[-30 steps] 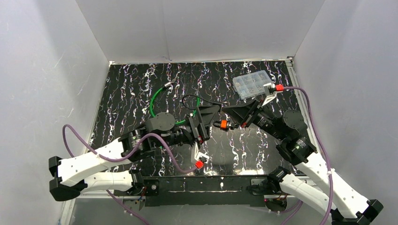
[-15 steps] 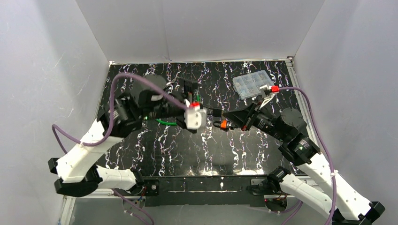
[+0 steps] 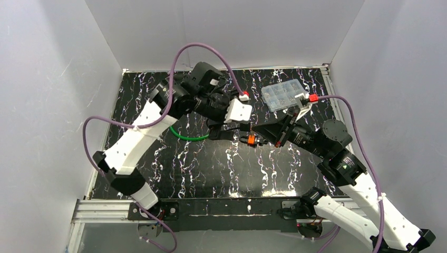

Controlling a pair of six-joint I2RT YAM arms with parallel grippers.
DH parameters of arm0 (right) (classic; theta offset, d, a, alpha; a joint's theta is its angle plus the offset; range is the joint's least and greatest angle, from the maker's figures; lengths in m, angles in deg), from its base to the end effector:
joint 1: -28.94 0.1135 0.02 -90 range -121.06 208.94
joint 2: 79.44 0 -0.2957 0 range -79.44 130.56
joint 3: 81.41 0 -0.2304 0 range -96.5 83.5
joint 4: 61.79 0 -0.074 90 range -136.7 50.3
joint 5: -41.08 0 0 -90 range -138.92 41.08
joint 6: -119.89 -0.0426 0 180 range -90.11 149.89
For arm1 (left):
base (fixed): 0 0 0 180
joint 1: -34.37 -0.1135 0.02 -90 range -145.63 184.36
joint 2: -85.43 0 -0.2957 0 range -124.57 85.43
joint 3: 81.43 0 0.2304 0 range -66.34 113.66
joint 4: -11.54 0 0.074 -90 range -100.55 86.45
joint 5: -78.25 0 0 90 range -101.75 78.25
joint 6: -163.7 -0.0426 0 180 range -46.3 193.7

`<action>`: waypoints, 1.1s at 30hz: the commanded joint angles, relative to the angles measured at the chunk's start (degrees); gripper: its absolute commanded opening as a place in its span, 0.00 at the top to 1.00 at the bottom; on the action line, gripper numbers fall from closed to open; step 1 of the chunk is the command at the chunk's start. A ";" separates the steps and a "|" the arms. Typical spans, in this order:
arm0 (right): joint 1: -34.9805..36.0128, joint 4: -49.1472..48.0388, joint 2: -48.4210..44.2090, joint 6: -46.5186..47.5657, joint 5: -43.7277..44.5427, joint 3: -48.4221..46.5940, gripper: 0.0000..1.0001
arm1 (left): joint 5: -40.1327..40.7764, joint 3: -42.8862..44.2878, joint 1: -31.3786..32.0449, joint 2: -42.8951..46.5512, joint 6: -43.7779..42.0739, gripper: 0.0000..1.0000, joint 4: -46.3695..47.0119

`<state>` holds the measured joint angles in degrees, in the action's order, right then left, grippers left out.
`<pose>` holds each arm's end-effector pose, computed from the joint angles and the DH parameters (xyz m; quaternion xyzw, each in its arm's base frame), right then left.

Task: Unlock with the key
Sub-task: Unlock the lock.

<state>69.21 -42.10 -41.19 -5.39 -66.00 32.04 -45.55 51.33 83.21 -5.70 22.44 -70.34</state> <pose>0.0713 0.0768 0.4230 -0.1406 0.6393 0.5358 0.5333 0.1675 -0.2276 0.4915 0.7440 0.4636 -0.2552 0.4080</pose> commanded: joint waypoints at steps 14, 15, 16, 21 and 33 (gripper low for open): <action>1.07 -6.24 0.52 0.51 -1.91 -0.99 0.99 | -9.80 8.08 -0.97 -2.83 -1.00 0.79 -7.91; 1.37 -6.48 0.71 0.67 -1.91 -0.99 0.99 | -9.66 7.70 -0.88 -2.70 -0.70 0.86 -7.18; 1.74 -6.63 0.93 0.89 -1.81 -1.00 0.99 | -9.52 7.23 -0.79 -2.50 -0.45 0.89 -6.66; 4.35 -7.08 1.79 2.74 -0.24 -1.13 0.99 | -9.32 6.29 -0.58 -2.12 0.04 0.89 -6.46; 6.66 -4.83 5.88 6.90 0.78 -1.93 0.99 | -7.44 3.82 1.95 0.70 2.77 1.00 -1.68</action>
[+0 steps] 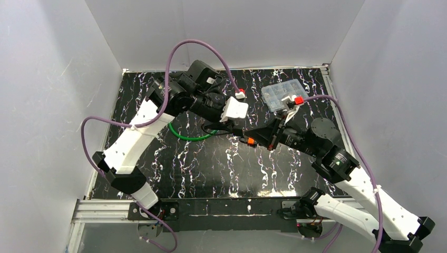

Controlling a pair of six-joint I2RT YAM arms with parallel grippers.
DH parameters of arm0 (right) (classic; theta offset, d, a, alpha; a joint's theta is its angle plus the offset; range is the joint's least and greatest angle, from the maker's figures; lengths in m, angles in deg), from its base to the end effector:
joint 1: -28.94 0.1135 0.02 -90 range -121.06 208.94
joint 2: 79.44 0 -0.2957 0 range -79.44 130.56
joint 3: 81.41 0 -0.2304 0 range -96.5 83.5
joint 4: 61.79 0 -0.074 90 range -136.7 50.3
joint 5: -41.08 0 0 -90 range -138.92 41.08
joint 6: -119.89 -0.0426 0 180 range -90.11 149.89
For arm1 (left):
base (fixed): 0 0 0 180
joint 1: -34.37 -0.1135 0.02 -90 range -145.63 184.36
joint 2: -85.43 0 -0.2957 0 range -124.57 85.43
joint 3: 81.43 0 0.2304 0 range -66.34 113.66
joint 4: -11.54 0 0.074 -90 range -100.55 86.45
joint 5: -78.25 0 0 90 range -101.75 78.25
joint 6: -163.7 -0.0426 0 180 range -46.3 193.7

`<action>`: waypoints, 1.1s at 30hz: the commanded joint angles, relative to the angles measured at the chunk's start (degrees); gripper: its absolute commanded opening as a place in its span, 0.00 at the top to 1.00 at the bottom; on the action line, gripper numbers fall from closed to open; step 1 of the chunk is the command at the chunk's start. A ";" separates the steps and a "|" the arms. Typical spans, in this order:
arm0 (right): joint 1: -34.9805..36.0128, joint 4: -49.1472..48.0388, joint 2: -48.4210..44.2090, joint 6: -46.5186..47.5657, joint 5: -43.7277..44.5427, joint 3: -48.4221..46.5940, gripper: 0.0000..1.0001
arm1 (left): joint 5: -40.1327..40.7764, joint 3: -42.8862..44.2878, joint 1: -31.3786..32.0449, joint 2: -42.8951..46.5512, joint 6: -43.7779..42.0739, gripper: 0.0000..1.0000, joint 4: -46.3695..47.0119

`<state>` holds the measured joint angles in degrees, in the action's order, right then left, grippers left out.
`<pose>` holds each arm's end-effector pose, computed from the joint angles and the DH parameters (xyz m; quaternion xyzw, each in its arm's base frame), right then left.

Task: Unlock with the key
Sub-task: Unlock the lock.

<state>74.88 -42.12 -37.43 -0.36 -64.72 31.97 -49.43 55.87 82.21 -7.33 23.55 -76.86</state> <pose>0.0781 0.0974 0.4173 -0.1917 0.6495 0.5235 0.5171 0.1660 -0.2222 0.4958 0.7401 0.4758 -0.2896 0.3768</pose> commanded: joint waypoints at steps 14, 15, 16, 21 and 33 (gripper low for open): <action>0.90 3.77 -2.00 9.28 1.49 -5.28 0.38 | 3.78 -7.98 4.47 6.71 0.55 1.00 8.81; 0.90 4.29 -2.04 9.92 0.90 -5.94 0.38 | 4.10 -8.03 4.47 6.65 0.61 1.00 8.81; 0.90 4.54 -1.97 10.36 0.26 -6.46 0.37 | 4.38 -8.04 4.50 6.52 0.65 1.00 8.82; 0.90 4.63 -0.74 12.15 -2.49 -9.11 0.35 | 6.35 -7.72 4.52 5.92 0.92 1.00 8.53; 0.90 9.73 3.16 19.14 -6.36 -13.81 0.34 | 8.68 -7.56 5.10 6.28 0.51 1.00 7.77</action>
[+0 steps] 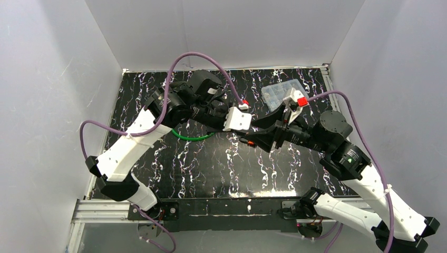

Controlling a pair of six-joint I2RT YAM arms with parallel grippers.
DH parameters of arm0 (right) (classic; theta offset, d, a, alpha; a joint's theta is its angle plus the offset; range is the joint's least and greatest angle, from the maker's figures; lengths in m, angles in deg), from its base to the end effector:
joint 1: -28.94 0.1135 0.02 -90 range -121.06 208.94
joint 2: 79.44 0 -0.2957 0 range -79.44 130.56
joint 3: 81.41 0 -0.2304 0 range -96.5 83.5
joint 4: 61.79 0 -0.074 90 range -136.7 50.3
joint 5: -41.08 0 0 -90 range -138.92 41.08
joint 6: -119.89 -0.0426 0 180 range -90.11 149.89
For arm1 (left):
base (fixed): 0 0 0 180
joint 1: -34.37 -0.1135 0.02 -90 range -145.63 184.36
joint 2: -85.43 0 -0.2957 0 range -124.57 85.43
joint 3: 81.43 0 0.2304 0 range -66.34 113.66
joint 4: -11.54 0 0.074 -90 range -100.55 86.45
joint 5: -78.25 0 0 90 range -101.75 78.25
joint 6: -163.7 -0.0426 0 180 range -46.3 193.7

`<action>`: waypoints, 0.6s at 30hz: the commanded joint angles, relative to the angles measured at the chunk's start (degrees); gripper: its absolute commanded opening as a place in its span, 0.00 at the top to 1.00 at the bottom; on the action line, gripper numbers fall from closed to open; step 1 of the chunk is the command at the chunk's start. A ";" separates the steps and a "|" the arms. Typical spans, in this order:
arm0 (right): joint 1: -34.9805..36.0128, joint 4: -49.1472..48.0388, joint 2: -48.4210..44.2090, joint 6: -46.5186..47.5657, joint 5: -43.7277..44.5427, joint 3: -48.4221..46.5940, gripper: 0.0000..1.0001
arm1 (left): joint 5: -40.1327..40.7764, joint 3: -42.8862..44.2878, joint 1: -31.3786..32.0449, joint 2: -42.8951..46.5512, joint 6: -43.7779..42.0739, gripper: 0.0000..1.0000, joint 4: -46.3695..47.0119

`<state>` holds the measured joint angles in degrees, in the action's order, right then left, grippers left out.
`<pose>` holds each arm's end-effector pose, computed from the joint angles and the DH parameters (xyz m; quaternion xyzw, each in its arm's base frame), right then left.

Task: Unlock with the key
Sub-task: Unlock the lock.

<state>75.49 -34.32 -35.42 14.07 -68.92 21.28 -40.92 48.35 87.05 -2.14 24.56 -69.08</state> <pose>0.0674 0.0923 0.4570 -0.2992 0.6024 0.4780 0.5649 0.1443 -0.2235 0.4946 0.7454 0.4644 -0.2396 0.4139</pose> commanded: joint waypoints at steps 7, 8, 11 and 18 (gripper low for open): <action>0.34 6.39 3.65 10.19 -3.32 -4.90 0.34 | -0.10 1.17 0.43 0.84 -0.36 1.00 -0.26; 0.40 6.44 3.77 10.65 -3.28 -4.88 0.34 | -0.16 1.41 0.54 0.76 -0.35 1.00 -0.47; 0.41 5.98 4.03 11.67 -3.32 -4.68 0.34 | -0.26 2.32 0.88 0.54 -0.06 1.00 -1.02; 1.45 5.01 5.29 12.85 -3.27 -4.70 0.39 | -0.38 4.00 1.48 0.09 0.72 1.00 -1.73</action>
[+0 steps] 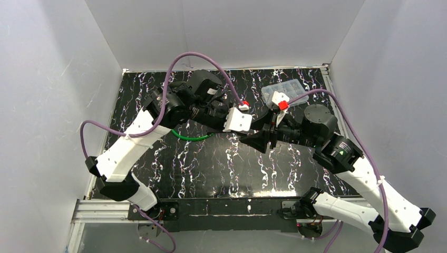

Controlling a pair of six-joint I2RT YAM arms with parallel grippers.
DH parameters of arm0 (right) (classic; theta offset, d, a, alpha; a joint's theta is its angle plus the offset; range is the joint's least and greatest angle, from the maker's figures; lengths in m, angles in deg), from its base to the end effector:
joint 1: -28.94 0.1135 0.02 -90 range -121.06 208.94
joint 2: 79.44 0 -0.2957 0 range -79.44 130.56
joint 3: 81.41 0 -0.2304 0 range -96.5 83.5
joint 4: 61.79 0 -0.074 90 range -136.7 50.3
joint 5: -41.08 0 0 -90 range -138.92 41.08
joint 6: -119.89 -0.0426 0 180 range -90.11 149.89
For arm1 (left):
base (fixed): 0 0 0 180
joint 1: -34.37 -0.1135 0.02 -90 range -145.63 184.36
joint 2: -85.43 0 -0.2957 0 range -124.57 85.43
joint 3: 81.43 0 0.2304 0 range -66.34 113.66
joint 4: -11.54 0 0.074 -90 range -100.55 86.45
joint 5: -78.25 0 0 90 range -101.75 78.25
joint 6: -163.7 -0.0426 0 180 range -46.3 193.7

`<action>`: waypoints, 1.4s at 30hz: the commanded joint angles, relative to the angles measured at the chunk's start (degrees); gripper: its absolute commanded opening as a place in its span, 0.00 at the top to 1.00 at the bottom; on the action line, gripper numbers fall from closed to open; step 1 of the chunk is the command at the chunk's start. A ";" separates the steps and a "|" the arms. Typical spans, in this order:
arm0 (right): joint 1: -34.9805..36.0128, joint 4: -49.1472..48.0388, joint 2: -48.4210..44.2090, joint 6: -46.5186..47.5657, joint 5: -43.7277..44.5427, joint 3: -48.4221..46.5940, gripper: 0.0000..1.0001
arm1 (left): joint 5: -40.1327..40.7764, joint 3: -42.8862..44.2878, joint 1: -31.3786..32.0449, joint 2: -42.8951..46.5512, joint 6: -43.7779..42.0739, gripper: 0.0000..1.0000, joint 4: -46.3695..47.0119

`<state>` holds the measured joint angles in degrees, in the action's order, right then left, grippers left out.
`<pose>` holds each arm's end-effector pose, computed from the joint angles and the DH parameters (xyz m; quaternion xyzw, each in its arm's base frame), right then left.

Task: Unlock with the key
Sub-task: Unlock the lock.

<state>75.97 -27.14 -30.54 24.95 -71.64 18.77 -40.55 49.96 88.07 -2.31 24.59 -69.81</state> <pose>0.0809 0.1110 0.4473 -0.3826 0.6194 0.4229 0.5396 0.1392 -0.2242 0.4999 0.7479 0.4567 -0.2401 0.4176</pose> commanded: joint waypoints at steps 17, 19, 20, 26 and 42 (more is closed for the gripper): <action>2.80 -4.43 0.26 1.07 2.90 -1.66 0.99 | -0.79 5.32 1.68 -0.66 -0.07 0.13 -4.70; 2.80 -4.87 -0.39 1.21 2.90 -1.12 0.99 | -2.11 6.31 1.68 -0.80 -0.54 0.03 -6.36; 2.83 -5.16 -0.65 1.23 2.72 -1.05 0.99 | -3.03 6.23 1.67 -0.77 -0.96 0.02 -7.29; 4.23 -6.29 -1.02 0.75 2.46 -2.18 0.99 | -2.19 -0.97 1.67 1.35 1.08 0.08 -0.02; 7.38 -9.67 -1.15 0.44 6.14 -0.99 0.99 | -2.18 -0.09 2.00 0.38 4.16 0.69 2.90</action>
<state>82.37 -30.18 -30.86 25.62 -65.27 18.43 -41.72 49.34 89.63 -3.08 27.70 -68.30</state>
